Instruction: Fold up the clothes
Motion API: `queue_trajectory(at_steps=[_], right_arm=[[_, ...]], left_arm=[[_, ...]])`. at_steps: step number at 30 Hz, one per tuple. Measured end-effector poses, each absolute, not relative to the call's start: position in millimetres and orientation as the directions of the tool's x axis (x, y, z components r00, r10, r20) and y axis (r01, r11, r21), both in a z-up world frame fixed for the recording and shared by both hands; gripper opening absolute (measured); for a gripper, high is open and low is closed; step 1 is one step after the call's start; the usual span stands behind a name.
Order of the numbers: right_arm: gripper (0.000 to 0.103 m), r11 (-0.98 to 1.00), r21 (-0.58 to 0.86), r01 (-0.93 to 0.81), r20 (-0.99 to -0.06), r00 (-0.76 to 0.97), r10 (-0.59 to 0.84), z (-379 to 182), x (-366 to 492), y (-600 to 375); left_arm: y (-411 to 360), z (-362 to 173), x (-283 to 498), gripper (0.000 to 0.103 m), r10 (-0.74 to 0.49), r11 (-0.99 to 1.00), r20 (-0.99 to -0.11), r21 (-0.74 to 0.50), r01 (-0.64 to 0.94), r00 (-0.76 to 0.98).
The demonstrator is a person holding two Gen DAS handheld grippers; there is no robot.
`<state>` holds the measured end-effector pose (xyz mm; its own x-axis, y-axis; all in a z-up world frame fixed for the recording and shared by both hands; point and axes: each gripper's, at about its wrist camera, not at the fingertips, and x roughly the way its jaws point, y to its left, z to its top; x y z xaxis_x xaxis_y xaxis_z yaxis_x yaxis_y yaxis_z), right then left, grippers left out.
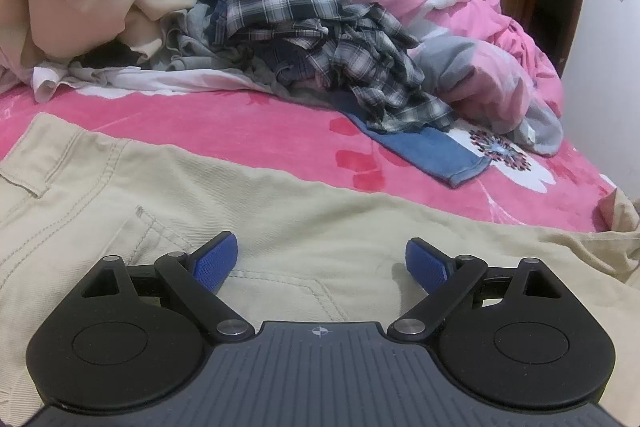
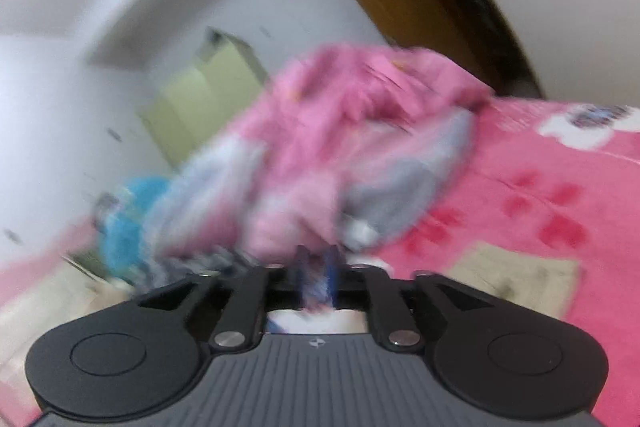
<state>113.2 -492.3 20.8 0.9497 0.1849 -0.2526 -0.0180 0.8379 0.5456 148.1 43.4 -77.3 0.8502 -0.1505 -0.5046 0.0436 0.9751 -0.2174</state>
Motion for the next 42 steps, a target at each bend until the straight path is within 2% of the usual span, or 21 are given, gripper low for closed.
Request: queue_trajectory(at_steps=[1,2,5,12,18,22,27,28,29,30,32,38,42], right_arm=[[0.048,0.844,0.536,0.031,-0.301,0.941,0.156,12.4,119.0,-495.2],[0.051,0.847,0.526,0.079,-0.347,0.929,0.129,3.7,124.9,-498.6],[0.051,0.831,0.517,0.208,-0.455,0.888,0.061,-25.3,142.0,-513.9],[0.05,0.801,0.462,0.382,-0.582,0.811,-0.051,-72.6,167.6,-535.4],[0.05,0.755,0.55,0.357,-0.538,0.843,-0.006,-87.4,180.7,-548.8],[0.044,0.733,0.598,0.325,-0.501,0.865,0.025,-94.8,191.1,-555.3],[0.044,0.678,0.683,0.271,-0.426,0.902,0.069,-106.2,198.0,-563.8],[0.039,0.673,0.694,0.256,-0.415,0.906,0.083,-107.9,198.7,-564.9],[0.026,0.668,0.704,0.242,-0.405,0.909,0.097,-109.6,199.4,-565.9],[0.02,0.663,0.714,0.227,-0.394,0.913,0.111,-111.4,200.1,-566.9],[0.012,0.646,0.738,0.197,-0.362,0.923,0.131,-115.2,198.5,-569.4],[0.009,0.597,0.799,0.071,-0.182,0.975,0.127,-111.3,171.1,-571.7],[0.009,0.588,0.808,0.037,-0.131,0.984,0.118,-99.3,148.9,-564.4]], left_arm=[[43.7,-77.2,147.9,0.092,-0.152,0.975,-0.503,-0.22,0.044,0.851],[44.1,-77.3,147.7,0.092,-0.154,0.974,-0.502,-0.223,0.045,0.851],[44.9,-77.4,147.2,0.092,-0.158,0.972,-0.5,-0.229,0.046,0.852],[45.2,-77.9,147.2,0.094,-0.165,0.971,-0.499,-0.232,0.052,0.851],[45.6,-78.7,147.4,0.095,-0.17,0.971,-0.497,-0.234,0.057,0.851],[47.4,-78.9,147.6,0.097,-0.179,0.967,-0.492,-0.246,0.061,0.852],[46.0,-78.9,148.5,0.098,-0.18,0.969,-0.497,-0.24,0.065,0.849],[46.0,-79.0,148.5,0.099,-0.181,0.969,-0.498,-0.239,0.066,0.848],[45.9,-79.1,148.4,0.099,-0.181,0.969,-0.498,-0.239,0.067,0.848],[45.9,-79.3,148.3,0.099,-0.181,0.969,-0.497,-0.239,0.067,0.848],[45.9,-79.4,148.3,0.099,-0.181,0.969,-0.497,-0.238,0.067,0.849],[45.3,-79.6,147.8,0.099,-0.18,0.969,-0.496,-0.237,0.067,0.85],[46.5,-80.0,147.9,0.099,-0.185,0.967,-0.49,-0.246,0.068,0.852]])
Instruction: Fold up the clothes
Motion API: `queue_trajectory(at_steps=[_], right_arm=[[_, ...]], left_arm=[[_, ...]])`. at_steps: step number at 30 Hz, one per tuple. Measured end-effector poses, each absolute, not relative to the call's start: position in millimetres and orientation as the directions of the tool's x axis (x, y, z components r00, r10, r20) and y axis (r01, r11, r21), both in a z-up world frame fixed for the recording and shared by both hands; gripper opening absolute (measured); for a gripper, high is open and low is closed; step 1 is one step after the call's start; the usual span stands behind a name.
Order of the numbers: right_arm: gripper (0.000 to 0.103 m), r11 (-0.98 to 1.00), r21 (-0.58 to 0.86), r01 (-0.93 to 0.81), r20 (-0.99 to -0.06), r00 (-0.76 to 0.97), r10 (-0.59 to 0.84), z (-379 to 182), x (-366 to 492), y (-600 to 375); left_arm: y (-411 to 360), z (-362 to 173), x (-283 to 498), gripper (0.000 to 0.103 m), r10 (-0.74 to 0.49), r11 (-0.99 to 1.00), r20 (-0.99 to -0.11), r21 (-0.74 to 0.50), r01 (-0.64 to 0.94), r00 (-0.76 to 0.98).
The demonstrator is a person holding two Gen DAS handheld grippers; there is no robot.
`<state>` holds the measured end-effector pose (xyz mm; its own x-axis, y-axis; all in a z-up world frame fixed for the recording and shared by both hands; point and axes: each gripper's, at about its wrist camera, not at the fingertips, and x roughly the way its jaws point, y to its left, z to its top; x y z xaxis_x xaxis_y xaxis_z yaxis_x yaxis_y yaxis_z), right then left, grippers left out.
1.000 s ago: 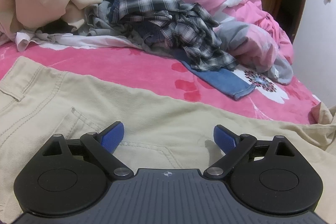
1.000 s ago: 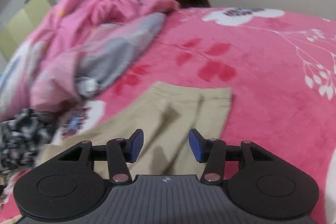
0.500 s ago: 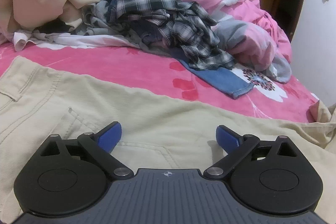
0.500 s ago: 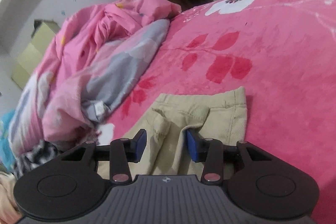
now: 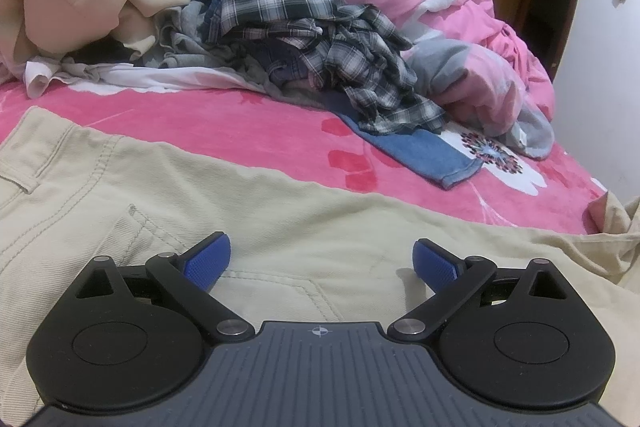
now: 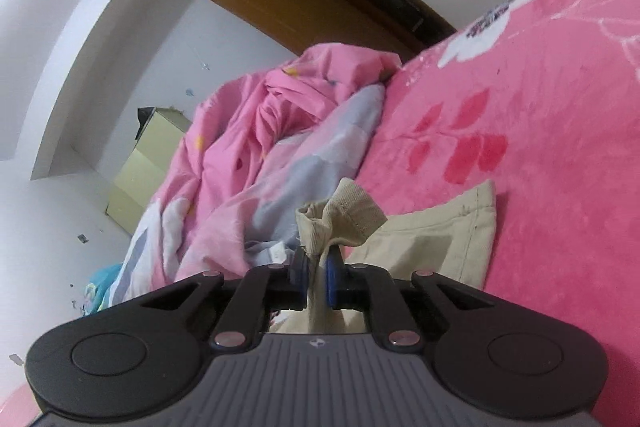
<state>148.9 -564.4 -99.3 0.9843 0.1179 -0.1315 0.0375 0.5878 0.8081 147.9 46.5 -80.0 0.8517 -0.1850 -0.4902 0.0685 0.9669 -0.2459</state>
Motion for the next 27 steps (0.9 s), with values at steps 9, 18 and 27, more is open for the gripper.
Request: queue_trajectory(at_steps=[9,18,27], right_arm=[[0.008,0.612,0.772,-0.172,0.001,0.963,0.269,-32.5,83.9,-503.6],[0.008,0.544,0.676,-0.497,0.127,0.806,0.579,30.0,21.5,-371.3],[0.008,0.35,0.714,-0.606,0.176,0.639,0.748,33.4,28.4,-271.4]], left_arm=[[50.3,-80.3,147.2,0.099,-0.2,0.96,-0.477,-0.27,0.073,0.856],[54.7,-80.9,146.1,0.099,-0.219,0.95,-0.461,-0.302,0.079,0.86],[60.8,-82.0,143.1,0.099,-0.245,0.934,-0.435,-0.346,0.09,0.866]])
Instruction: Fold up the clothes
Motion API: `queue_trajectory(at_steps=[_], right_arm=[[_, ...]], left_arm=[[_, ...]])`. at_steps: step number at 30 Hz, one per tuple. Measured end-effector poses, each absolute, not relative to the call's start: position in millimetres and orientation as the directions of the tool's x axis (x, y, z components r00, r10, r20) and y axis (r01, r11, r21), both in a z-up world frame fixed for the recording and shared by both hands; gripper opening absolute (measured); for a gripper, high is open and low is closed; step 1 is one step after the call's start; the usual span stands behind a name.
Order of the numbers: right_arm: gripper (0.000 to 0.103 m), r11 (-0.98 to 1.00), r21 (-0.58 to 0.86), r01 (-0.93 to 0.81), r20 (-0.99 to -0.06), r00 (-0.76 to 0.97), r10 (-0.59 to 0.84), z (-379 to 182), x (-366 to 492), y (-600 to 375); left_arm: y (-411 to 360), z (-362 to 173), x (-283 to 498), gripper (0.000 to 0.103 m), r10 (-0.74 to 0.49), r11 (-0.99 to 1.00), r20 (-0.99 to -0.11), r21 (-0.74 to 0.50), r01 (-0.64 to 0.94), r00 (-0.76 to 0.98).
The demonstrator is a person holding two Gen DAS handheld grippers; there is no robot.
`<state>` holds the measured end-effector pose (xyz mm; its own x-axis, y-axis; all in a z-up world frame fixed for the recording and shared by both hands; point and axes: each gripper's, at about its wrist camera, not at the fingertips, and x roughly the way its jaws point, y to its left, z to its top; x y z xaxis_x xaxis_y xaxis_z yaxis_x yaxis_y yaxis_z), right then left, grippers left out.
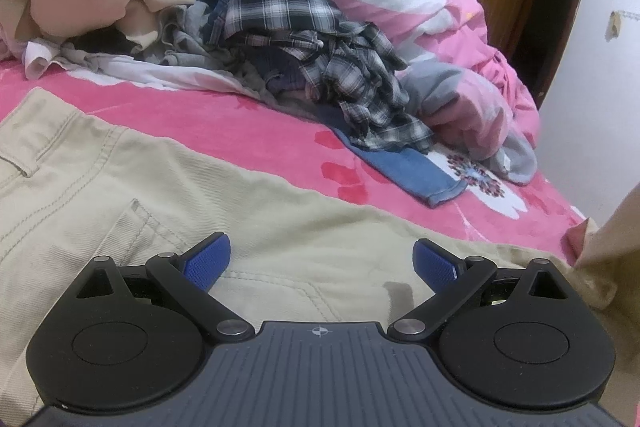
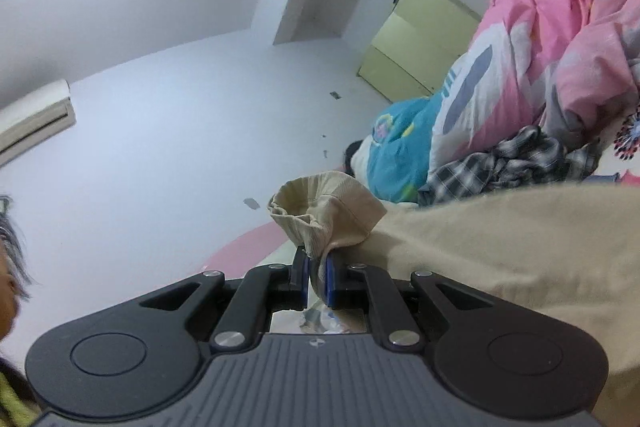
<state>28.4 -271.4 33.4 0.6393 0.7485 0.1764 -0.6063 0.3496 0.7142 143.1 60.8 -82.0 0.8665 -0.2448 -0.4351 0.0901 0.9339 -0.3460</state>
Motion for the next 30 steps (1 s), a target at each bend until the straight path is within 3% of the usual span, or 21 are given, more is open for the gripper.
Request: queue_trajectory(at_steps=[5,10,13,15,17,18,21,26,30], right_arm=[[0.009,0.353,0.812,-0.465,0.072,0.681,0.729,-10.5,67.0,-261.5],[0.011,0.527,0.818,-0.231,-0.22,0.72,0.658,-72.9,92.2,-247.9],[0.01,0.59,0.799,-0.113,-0.349,0.712,0.609,-105.0,98.1,-245.6],[0.016,0.622,0.772,-0.131,-0.36,0.716,0.598,-98.5,94.7,-242.8],[0.04,0.668,0.729,-0.147,-0.389,0.714,0.582,-87.1,90.3,-239.1],[0.046,0.688,0.706,-0.164,-0.395,0.716,0.576,-80.1,82.5,-239.3],[0.049,0.724,0.656,-0.212,-0.389,0.727,0.565,-61.5,54.4,-245.2],[0.067,0.683,0.696,-0.221,-0.28,0.792,0.542,-52.1,3.9,-295.0],[0.069,0.668,0.73,-0.144,-0.207,0.884,0.418,-51.3,-16.0,-367.2]], left_arm=[[63.4,-82.5,142.2,0.099,-0.257,0.926,-0.424,-0.366,0.096,0.869],[65.5,-82.9,141.7,0.099,-0.267,0.919,-0.413,-0.382,0.101,0.871],[65.9,-82.8,141.4,0.099,-0.27,0.917,-0.41,-0.385,0.103,0.871],[65.6,-82.9,141.4,0.099,-0.269,0.918,-0.411,-0.384,0.102,0.871],[65.3,-82.9,141.3,0.099,-0.268,0.918,-0.413,-0.382,0.102,0.87],[65.1,-82.9,141.3,0.099,-0.268,0.919,-0.413,-0.382,0.102,0.87],[64.9,-82.6,141.5,0.099,-0.267,0.919,-0.414,-0.381,0.101,0.87],[64.8,-82.4,141.9,0.099,-0.264,0.921,-0.418,-0.376,0.099,0.869],[64.3,-82.2,142.2,0.099,-0.262,0.923,-0.422,-0.373,0.098,0.868]])
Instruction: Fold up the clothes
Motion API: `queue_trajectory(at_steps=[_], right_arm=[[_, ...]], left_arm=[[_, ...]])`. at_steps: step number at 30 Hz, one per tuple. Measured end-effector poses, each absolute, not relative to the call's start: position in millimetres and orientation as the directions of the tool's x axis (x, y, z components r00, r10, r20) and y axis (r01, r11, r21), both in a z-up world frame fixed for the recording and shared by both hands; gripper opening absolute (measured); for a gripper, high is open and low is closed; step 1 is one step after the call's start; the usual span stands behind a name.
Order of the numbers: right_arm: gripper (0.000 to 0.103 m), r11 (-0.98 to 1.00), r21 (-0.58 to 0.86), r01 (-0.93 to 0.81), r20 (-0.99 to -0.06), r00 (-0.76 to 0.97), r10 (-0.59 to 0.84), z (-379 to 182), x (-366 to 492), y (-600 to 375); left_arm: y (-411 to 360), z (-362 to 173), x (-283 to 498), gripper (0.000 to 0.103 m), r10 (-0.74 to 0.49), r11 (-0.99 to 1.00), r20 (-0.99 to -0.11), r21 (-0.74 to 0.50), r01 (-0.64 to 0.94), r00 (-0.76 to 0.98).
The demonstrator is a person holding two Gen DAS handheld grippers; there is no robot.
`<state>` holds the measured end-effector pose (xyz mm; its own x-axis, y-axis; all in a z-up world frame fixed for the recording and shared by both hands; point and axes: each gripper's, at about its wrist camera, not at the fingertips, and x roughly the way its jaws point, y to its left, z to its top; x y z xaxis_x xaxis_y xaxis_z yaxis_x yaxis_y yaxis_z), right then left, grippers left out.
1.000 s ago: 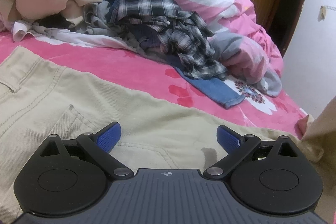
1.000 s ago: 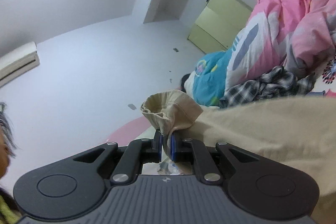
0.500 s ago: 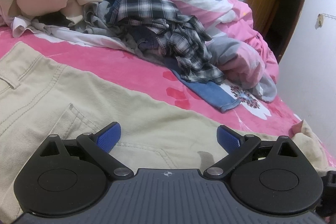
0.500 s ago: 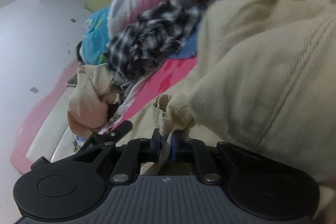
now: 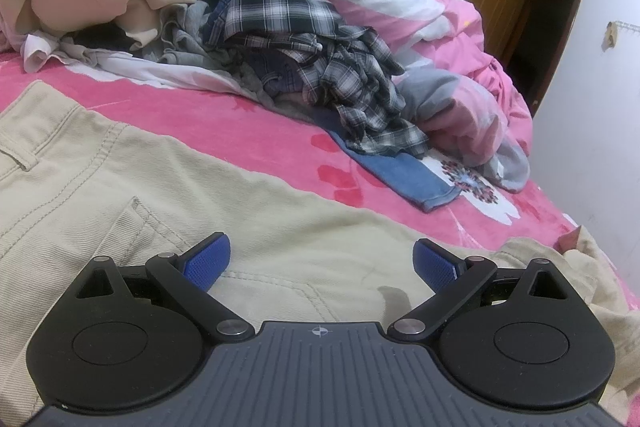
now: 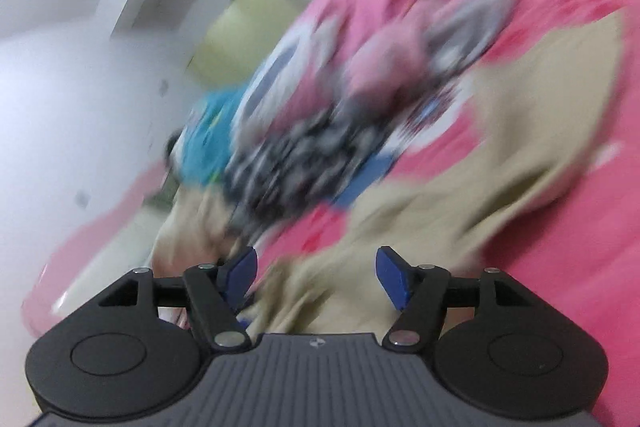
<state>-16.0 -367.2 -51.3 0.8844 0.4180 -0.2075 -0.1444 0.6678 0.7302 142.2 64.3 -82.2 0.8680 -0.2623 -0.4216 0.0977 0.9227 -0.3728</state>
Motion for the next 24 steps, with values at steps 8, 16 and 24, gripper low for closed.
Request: queue_trajectory(at_steps=[8,16,24], right_arm=[[0.066,0.553,0.78,0.294,-0.362,0.932,0.016,-86.2,18.8,-551.5],[0.048,0.532,0.773,0.345,-0.428,0.903,0.037,-110.0,132.7,-601.5],[0.003,0.546,0.757,0.358,-0.425,0.905,-0.003,-124.2,181.2,-611.9]], left_arm=[[61.9,-82.0,143.5,0.099,-0.255,0.928,-0.431,-0.362,0.093,0.866],[59.0,-82.3,144.6,0.1,-0.244,0.935,-0.444,-0.342,0.089,0.862],[57.6,-82.5,145.8,0.1,-0.24,0.939,-0.451,-0.332,0.088,0.86]])
